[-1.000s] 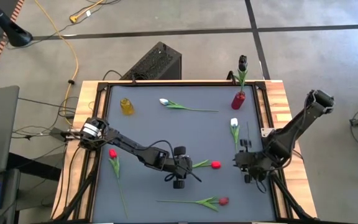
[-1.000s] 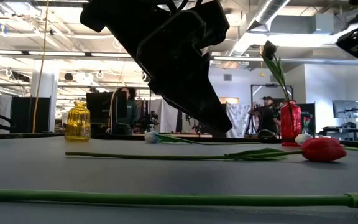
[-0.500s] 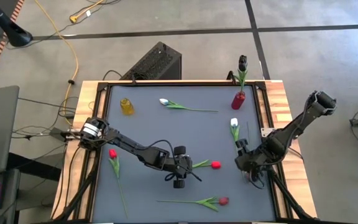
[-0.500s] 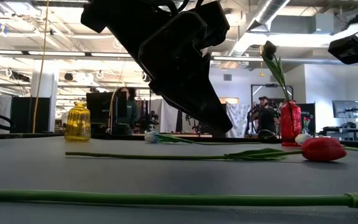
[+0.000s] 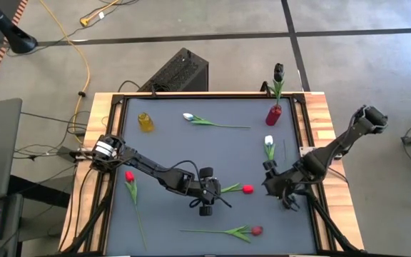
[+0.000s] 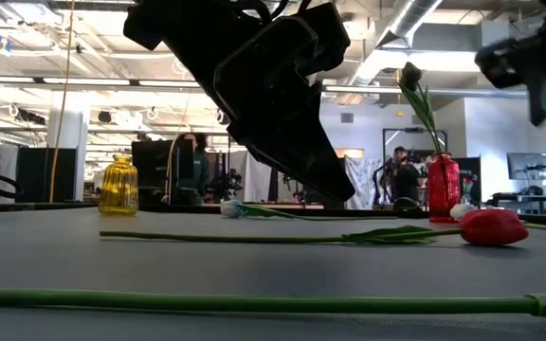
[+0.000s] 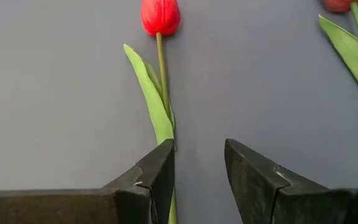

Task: Sort flowers into vase by color
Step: Put the top dark red tulip into the red flower vase, then put the dark red tulip into the red flower vase

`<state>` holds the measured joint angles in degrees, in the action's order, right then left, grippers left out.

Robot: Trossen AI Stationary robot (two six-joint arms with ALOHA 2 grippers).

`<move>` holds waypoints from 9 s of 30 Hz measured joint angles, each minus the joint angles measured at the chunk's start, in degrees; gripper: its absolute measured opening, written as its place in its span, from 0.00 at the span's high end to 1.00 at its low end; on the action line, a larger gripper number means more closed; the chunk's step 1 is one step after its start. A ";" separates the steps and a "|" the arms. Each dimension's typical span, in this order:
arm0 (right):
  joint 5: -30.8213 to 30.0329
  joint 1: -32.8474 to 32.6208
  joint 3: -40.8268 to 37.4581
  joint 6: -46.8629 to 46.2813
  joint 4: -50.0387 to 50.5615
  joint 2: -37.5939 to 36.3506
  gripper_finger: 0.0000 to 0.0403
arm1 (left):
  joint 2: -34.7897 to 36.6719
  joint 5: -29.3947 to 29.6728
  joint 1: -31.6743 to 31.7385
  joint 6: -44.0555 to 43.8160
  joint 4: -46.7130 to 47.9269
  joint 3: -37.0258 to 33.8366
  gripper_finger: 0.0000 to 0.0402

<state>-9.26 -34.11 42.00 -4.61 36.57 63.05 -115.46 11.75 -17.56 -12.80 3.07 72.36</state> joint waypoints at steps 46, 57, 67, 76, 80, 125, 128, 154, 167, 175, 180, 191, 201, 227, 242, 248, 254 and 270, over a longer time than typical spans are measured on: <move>-0.74 3.46 -4.79 42.03 28.70 21.93 0.57 | 0.02 0.20 -0.83 -0.51 2.01 0.00 0.68; -0.56 -1.62 -4.76 39.29 23.60 26.51 0.63 | 0.02 0.20 -0.85 -0.52 2.05 0.00 0.68; -0.94 -7.92 -4.79 34.61 22.79 26.43 0.93 | 0.04 0.57 -0.74 -0.15 2.21 0.00 0.68; -0.77 -9.83 -3.95 33.32 23.18 26.49 0.93 | 0.04 0.63 -0.74 -1.04 2.16 0.00 0.68; 0.35 -9.89 -1.93 32.93 23.03 26.51 0.95 | 0.04 0.66 -0.74 -1.46 2.15 0.00 0.68; -18.87 -1.07 15.58 7.74 3.43 -19.64 0.95 | 0.04 3.93 -0.83 -1.50 -1.85 0.00 0.68; -26.37 2.08 15.58 7.55 3.44 -20.54 0.95 | 0.04 3.93 -0.83 -2.00 -2.01 0.00 0.68; -40.82 42.48 13.80 -0.92 3.70 -25.92 0.95 | 0.04 3.91 -0.83 0.73 -2.12 0.00 0.68; -25.13 60.14 6.33 3.55 -5.06 -27.13 0.96 | 0.04 3.89 -0.83 0.71 -2.10 0.00 0.68; -20.59 64.48 2.55 3.55 -8.91 -30.23 0.96 | 0.04 3.89 -0.83 0.97 -2.08 0.00 0.68; -20.07 65.40 1.49 3.11 -9.31 -32.20 0.96 | 0.04 3.89 -0.83 0.99 -2.06 0.00 0.68; -19.06 65.40 1.49 1.80 -8.91 -31.89 0.96 | 0.04 3.85 -0.83 0.61 -2.09 0.00 0.68; -19.21 65.40 0.64 1.30 -9.01 -31.58 0.96 | 0.04 3.82 -0.83 0.32 -2.10 0.00 0.68; -16.63 71.06 -7.76 -0.98 -9.26 -27.24 0.93 | 0.04 3.93 -1.16 -0.40 -2.13 0.00 0.68; -14.69 70.97 -7.74 -0.96 -7.76 -25.59 0.81 | 0.04 3.90 -1.16 -0.47 -2.12 0.00 0.68; -14.62 70.95 -7.70 -0.26 -6.13 -25.59 0.69 | 0.04 3.58 -1.16 -0.50 -2.12 0.00 0.68; -13.77 70.89 -4.55 0.20 0.25 -25.44 0.53 | 0.04 3.56 -1.16 -0.50 -2.12 0.00 0.68; -1.33 70.87 7.03 -0.14 12.74 -25.44 0.42 | 0.04 3.58 -1.16 -0.50 -2.14 0.00 0.68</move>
<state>-10.59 36.75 49.03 -4.75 49.31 37.60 -115.42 15.33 -18.72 -13.30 0.94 72.36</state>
